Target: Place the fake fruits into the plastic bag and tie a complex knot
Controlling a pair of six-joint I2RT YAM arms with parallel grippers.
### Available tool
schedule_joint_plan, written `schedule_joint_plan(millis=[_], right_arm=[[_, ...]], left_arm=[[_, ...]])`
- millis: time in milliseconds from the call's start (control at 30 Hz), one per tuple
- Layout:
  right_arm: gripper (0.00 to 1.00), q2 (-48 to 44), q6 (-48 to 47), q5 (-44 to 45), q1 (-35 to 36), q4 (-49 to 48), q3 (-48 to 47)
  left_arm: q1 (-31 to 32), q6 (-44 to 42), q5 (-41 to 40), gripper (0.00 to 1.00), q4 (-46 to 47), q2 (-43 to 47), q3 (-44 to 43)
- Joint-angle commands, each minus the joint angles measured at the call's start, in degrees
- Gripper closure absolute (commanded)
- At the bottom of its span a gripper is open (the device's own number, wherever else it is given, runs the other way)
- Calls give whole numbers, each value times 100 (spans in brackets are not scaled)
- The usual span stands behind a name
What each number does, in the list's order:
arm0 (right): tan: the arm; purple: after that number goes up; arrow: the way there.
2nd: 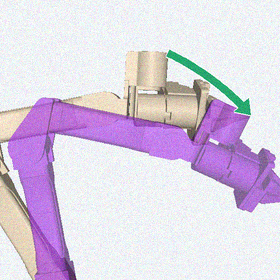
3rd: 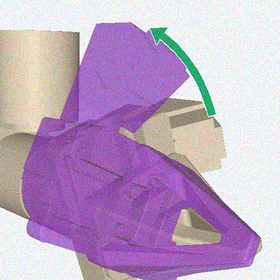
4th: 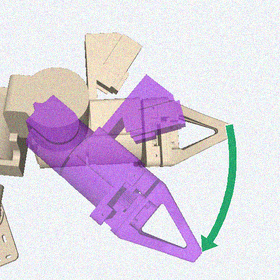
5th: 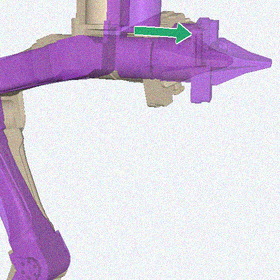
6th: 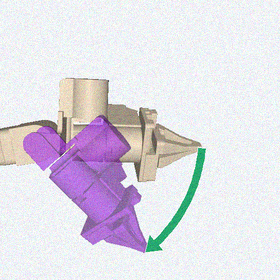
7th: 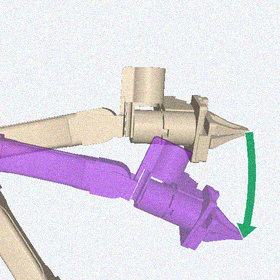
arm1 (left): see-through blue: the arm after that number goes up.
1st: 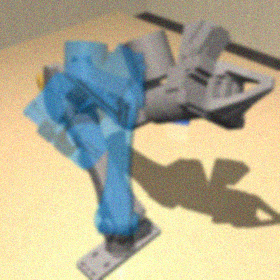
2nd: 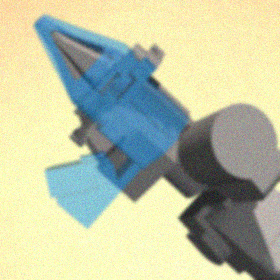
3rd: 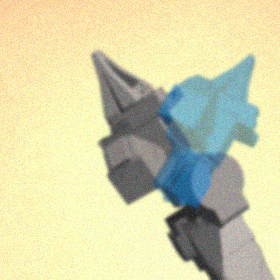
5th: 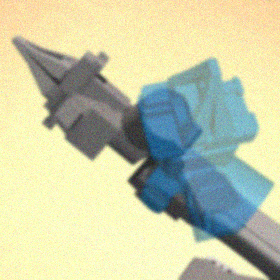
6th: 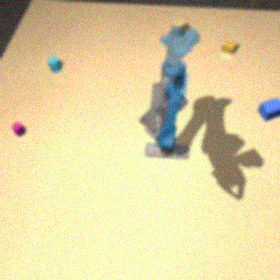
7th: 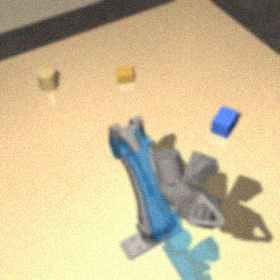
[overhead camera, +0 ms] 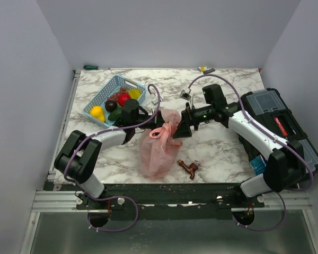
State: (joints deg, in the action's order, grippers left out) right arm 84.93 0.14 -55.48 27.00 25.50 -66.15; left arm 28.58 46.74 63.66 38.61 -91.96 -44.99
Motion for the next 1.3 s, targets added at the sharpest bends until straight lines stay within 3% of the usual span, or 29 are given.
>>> schedule_joint_plan(millis=[0, 133, 233, 567, 933, 1100, 1200, 1267], right_arm=[[8, -47, -690, 176, -169, 956, -209], [34, 94, -862, -24, -275, 928, -319], [46, 197, -633, -385, -279, 571, -338], [53, 460, 572, -504, -197, -1089, -240], [49, 453, 1379, -171, 261, -1963, 44], [31, 112, 737, 120, 169, -950, 76], [16, -166, 563, 160, -11, -542, 238], [12, -301, 472, 285, -54, -371, 324]], left_arm=[[-10, -18, 147, 100, 248, -2, 25], [-10, -17, 156, 100, 261, 10, 52], [-2, -27, 159, 100, 261, -6, 43], [145, -208, 180, 100, 96, -76, -114], [188, 91, 43, 100, 499, -294, -284], [40, 527, -54, 100, 1014, -303, -69], [-1, 582, -55, 100, 1104, -289, -20], [-1, 609, -55, 100, 1158, -286, -3]])
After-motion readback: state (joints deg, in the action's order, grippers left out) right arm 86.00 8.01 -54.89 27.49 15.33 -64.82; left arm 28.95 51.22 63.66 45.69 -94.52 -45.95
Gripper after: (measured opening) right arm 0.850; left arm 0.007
